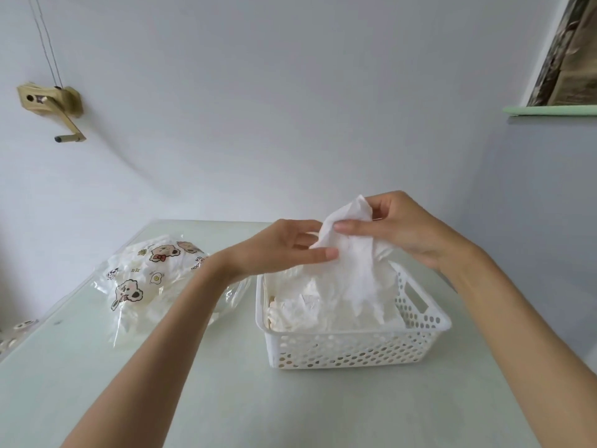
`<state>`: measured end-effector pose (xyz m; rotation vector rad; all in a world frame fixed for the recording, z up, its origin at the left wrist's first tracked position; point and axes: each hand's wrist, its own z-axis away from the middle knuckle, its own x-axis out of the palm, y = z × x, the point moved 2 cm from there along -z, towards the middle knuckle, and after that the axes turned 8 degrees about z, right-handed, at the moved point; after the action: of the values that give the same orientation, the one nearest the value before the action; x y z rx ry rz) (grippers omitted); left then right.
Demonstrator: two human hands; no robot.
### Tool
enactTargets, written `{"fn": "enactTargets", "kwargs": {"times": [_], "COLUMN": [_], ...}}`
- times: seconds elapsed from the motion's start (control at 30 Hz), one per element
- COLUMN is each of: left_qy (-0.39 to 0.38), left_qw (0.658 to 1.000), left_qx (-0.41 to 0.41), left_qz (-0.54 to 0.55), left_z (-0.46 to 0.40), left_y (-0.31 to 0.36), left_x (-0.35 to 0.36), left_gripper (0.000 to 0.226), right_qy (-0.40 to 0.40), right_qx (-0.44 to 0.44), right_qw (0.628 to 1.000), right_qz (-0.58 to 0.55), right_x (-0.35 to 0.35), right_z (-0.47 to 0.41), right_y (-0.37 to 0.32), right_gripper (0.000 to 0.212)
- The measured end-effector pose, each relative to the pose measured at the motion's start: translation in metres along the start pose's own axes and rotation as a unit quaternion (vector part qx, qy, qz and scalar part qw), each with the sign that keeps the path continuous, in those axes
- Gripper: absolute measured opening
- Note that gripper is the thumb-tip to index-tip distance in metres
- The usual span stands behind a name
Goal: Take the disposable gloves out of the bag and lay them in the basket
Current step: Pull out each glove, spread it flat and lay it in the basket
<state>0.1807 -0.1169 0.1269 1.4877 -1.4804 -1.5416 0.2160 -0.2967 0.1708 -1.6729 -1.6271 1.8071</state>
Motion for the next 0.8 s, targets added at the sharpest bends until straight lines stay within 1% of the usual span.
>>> {"fn": "enactTargets", "kwargs": {"times": [0.07,0.13,0.17,0.23,0.3,0.37,0.43,0.47,0.53,0.67,0.73,0.8], "left_qy": [0.025,0.044,0.049,0.062,0.067,0.073,0.097,0.124,0.205,0.351,0.419,0.503], "left_qw": [1.000,0.999,0.999,0.998,0.997,0.996,0.993,0.990,0.975,0.930,0.900,0.856], "left_qx": [-0.009,0.000,0.005,0.013,0.012,0.015,0.032,0.047,0.075,0.113,0.120,0.118], "left_qz": [0.001,-0.012,-0.019,-0.026,-0.037,-0.055,-0.058,-0.053,-0.043,-0.002,0.016,0.010], "left_z": [-0.002,0.000,0.001,0.003,0.003,0.004,0.004,0.005,0.005,0.010,0.015,0.017], "left_y": [0.000,-0.001,-0.001,-0.002,-0.004,-0.004,-0.003,-0.004,-0.009,-0.010,-0.007,0.000], "left_x": [-0.001,-0.004,-0.004,-0.005,-0.005,-0.004,-0.005,-0.006,-0.012,-0.021,-0.027,-0.031], "left_gripper": [0.028,0.021,0.020,0.030,0.039,0.034,0.029,0.028,0.027,0.030,0.030,0.030], "right_qy": [0.057,0.115,0.149,0.208,0.242,0.262,0.279,0.289,0.321,0.375,0.376,0.352], "right_qx": [0.001,-0.007,-0.011,-0.016,-0.018,-0.041,-0.072,-0.088,-0.115,-0.146,-0.149,-0.124], "right_qw": [0.998,0.993,0.988,0.976,0.965,0.956,0.950,0.946,0.933,0.903,0.905,0.926], "right_qz": [-0.002,0.009,0.022,0.062,0.101,0.125,0.124,0.117,0.115,0.150,0.136,0.059], "right_x": [-0.010,-0.018,-0.021,-0.025,-0.026,-0.023,-0.018,-0.014,-0.005,0.021,0.038,0.054], "right_z": [0.002,0.004,0.004,0.002,0.001,0.000,-0.001,-0.001,-0.003,-0.009,-0.012,-0.016], "right_y": [0.001,0.007,0.011,0.021,0.025,0.023,0.020,0.018,0.013,-0.004,-0.018,-0.029], "right_gripper": [0.020,0.018,0.017,0.022,0.025,0.024,0.024,0.025,0.029,0.028,0.027,0.026]}}
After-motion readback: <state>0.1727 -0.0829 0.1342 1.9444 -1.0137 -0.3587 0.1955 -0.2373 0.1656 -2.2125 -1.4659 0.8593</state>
